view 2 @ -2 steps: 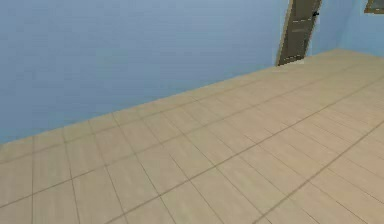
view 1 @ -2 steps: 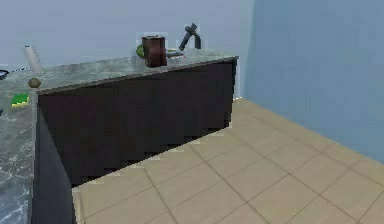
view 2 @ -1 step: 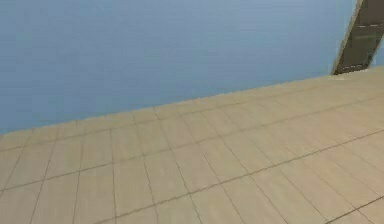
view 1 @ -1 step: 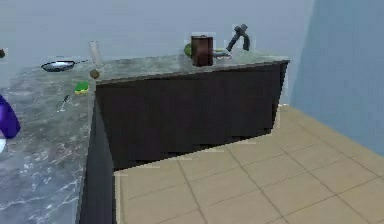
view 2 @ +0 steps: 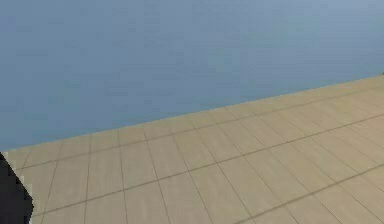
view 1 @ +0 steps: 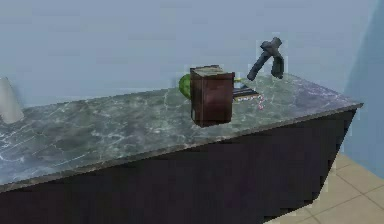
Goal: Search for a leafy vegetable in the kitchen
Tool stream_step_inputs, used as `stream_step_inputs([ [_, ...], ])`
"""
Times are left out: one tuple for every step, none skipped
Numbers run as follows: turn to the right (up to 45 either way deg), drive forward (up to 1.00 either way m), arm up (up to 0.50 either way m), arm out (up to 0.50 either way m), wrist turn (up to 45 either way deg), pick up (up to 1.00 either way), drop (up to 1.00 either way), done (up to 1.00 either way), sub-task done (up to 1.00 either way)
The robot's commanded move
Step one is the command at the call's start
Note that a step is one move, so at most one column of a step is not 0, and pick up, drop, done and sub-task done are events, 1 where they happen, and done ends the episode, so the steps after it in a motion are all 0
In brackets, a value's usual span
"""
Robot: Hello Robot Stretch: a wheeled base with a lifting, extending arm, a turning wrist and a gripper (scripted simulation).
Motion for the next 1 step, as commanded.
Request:
stream_step_inputs([
  [-6.0,0.0,0.0,0.0,0.0,0.0,0.0,0.0,0.0],
])
